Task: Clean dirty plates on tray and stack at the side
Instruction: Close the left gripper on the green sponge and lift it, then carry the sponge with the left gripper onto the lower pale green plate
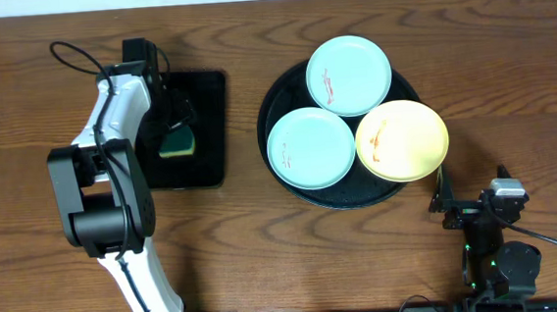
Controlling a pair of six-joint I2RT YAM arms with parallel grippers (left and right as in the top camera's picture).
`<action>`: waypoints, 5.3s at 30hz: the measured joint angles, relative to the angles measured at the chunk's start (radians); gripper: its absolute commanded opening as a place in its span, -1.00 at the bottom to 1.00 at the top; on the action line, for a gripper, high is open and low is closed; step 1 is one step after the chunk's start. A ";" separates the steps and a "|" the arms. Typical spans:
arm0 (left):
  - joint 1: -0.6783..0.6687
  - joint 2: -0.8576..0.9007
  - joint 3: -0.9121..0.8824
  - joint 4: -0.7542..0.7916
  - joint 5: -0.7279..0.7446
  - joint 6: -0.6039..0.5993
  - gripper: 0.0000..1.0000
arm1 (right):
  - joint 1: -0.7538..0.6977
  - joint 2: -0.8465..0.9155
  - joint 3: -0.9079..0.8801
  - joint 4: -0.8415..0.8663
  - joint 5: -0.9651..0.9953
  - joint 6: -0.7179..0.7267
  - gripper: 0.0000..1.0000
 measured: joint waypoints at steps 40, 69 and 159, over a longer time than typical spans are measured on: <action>-0.010 -0.031 -0.007 -0.005 -0.076 0.028 -0.85 | 0.000 0.000 0.000 0.000 0.000 0.000 0.98; -0.010 -0.224 -0.058 0.061 -0.030 0.027 -0.85 | 0.000 0.000 0.000 0.000 0.000 0.000 0.98; -0.477 -0.576 -0.302 0.192 0.218 -0.188 -0.85 | 0.000 0.000 0.000 0.000 0.000 0.000 0.98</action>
